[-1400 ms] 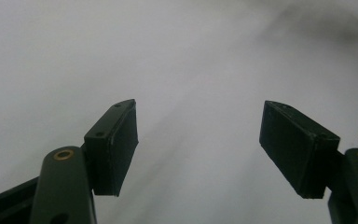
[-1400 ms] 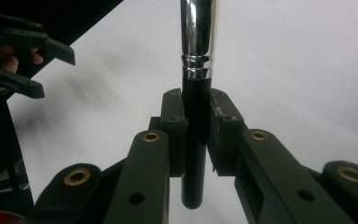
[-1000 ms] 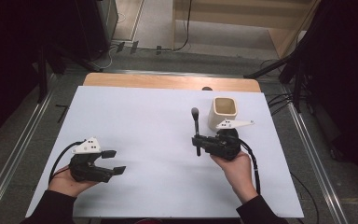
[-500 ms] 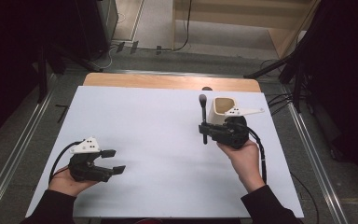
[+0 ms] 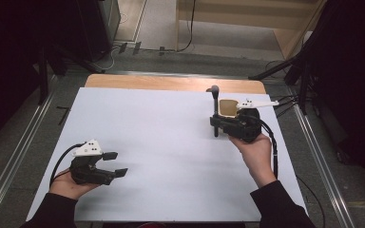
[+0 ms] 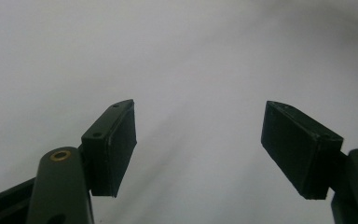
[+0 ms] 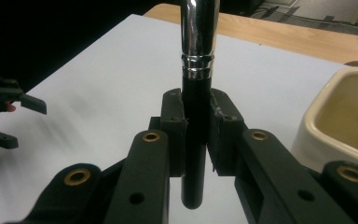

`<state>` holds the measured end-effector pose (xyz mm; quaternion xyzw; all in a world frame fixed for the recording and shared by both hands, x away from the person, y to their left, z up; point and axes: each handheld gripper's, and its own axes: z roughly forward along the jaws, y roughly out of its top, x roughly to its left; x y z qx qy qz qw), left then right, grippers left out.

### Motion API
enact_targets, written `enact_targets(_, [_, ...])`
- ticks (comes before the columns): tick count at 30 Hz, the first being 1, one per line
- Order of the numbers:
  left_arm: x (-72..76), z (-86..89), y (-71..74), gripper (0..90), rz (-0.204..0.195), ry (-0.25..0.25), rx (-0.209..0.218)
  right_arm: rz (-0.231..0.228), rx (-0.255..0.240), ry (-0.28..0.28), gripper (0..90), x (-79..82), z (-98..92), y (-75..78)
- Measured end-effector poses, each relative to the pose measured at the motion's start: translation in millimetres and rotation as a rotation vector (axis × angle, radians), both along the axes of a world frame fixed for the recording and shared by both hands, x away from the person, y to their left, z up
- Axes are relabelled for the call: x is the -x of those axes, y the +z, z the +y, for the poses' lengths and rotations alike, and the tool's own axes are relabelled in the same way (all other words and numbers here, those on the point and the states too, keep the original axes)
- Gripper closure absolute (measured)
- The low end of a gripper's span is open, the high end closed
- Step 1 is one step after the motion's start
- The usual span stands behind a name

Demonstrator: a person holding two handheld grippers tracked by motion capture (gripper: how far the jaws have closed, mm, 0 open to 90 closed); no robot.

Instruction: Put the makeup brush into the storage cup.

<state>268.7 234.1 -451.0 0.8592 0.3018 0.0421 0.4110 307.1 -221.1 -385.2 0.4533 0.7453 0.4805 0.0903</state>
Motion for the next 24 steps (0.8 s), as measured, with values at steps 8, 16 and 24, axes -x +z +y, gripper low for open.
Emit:
enact_targets(8, [-0.2, -0.6, -0.8, 27.3, 0.006, -0.001, -0.002, -0.018, -0.016, -0.028, 79.0, -6.2, -10.0, 11.2])
enact_targets(16, [-0.8, -0.8, -1.5, 27.2, 0.008, -0.002, -0.007, -0.030, -0.001, -0.063, 79.0, -16.0, -19.4, 21.5])
enact_targets(24, [-0.6, -1.5, -2.1, 26.6, 0.010, -0.012, -0.012, -0.034, 0.009, -0.102, 79.0, -23.7, -27.6, 22.2])
